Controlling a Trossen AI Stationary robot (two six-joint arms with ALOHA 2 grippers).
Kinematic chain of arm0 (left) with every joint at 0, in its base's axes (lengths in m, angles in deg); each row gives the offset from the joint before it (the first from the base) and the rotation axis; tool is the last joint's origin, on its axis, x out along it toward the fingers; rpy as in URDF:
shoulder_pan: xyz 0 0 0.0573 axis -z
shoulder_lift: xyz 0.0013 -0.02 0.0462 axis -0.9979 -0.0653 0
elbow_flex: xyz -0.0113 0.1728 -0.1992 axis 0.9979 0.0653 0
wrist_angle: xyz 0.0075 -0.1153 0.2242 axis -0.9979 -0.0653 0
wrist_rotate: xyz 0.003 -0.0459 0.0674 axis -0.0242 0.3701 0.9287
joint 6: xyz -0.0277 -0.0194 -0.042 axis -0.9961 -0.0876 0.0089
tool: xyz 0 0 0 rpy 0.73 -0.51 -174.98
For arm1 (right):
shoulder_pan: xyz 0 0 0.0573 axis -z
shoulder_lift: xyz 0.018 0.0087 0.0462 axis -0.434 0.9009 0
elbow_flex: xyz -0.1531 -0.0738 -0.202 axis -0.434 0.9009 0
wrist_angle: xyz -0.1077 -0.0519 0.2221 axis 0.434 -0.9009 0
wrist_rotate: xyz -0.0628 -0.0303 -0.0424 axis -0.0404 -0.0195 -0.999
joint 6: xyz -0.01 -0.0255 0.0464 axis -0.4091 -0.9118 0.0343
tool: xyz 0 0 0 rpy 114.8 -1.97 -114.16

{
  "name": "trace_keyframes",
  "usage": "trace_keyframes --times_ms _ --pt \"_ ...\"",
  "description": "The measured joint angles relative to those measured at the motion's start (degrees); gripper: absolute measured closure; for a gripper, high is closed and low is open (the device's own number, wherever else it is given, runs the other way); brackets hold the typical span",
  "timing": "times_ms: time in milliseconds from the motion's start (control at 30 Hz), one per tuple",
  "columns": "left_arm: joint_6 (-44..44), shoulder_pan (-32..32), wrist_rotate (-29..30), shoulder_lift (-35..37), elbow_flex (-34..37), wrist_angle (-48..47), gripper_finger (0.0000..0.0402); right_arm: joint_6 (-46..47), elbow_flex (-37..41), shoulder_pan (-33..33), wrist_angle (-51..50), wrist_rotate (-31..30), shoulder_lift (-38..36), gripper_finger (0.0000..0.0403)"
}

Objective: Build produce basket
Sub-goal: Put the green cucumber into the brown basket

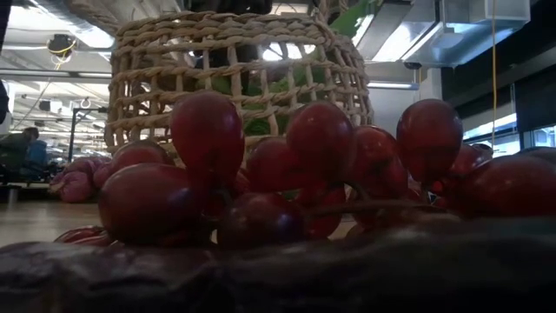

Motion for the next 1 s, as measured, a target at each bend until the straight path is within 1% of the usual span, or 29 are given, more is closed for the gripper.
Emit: trace_keyframes --times_ms 633,867,1000 --pt "-1.6 -0.2 0.0 0.6 0.1 1.5 0.0261 0.0 0.0 0.0 -0.1 0.0 0.0 0.0180" --pt "-1.8 -0.2 2.6 0.6 0.1 1.5 0.0261 0.0 0.0 0.0 -0.1 0.0 0.0 0.0180" --pt "-2.7 -0.2 2.5 0.6 0.1 1.6 0.0260 0.1 0.0 0.0 -0.1 0.0 0.0 0.0180"
